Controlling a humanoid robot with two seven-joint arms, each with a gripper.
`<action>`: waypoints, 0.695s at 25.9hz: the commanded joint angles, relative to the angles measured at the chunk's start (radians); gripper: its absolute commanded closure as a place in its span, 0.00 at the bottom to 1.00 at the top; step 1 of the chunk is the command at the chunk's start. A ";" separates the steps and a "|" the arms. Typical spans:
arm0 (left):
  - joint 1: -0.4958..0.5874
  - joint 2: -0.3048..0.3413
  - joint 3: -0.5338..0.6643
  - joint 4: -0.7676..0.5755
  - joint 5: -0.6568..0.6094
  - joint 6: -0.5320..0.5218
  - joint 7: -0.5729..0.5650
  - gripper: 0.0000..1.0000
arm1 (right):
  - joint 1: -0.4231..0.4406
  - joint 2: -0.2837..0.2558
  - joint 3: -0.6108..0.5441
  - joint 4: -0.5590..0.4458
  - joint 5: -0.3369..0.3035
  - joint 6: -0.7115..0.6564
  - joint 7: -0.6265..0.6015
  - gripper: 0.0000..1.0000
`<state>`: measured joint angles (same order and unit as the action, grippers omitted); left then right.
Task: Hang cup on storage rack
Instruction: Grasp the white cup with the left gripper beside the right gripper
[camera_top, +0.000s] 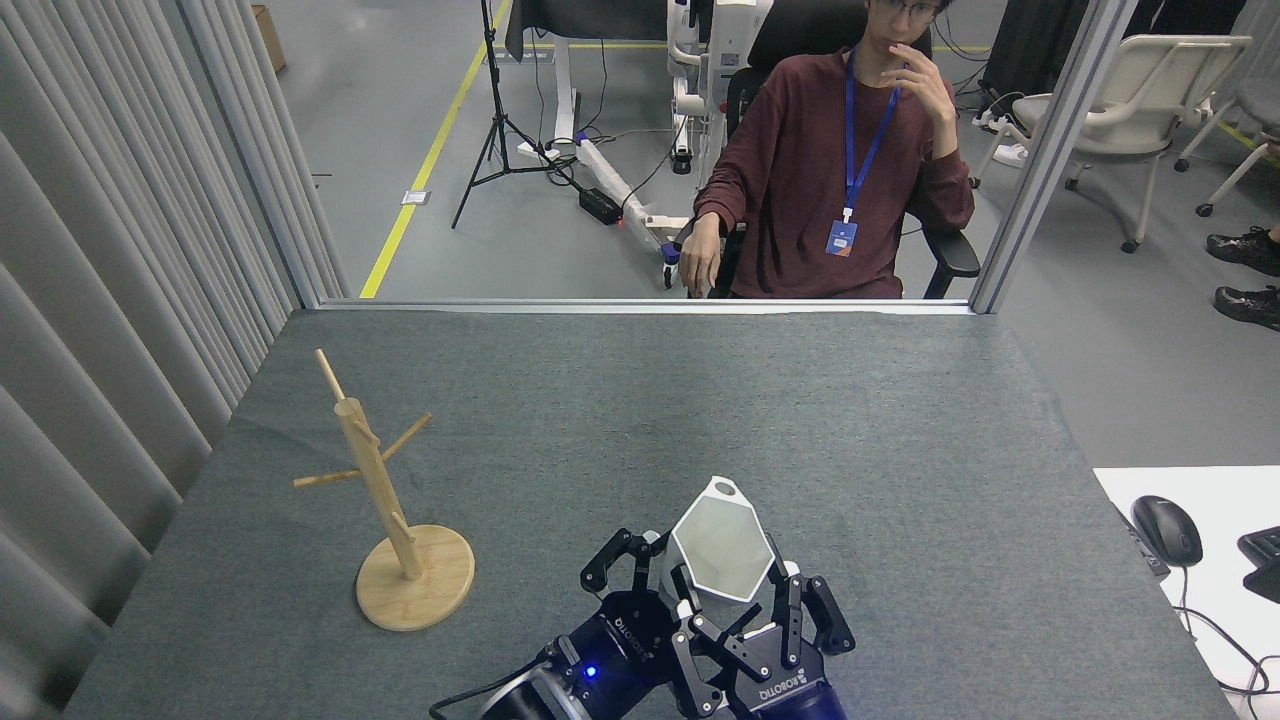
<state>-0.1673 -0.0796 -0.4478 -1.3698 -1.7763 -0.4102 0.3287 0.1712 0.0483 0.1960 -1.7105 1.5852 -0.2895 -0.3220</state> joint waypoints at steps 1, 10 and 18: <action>0.000 0.000 0.000 0.000 0.000 -0.005 0.000 0.00 | 0.001 -0.001 0.014 0.000 0.007 0.007 0.001 0.33; -0.006 0.000 0.000 -0.005 0.000 -0.007 0.001 0.57 | 0.001 -0.001 0.014 0.000 0.012 0.009 0.000 0.31; -0.017 0.000 0.000 -0.002 0.000 -0.007 0.001 0.56 | -0.001 -0.001 0.014 -0.003 0.007 -0.003 -0.011 0.01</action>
<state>-0.1823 -0.0800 -0.4484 -1.3732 -1.7765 -0.4173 0.3293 0.1711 0.0483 0.2104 -1.7092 1.5960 -0.2850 -0.3154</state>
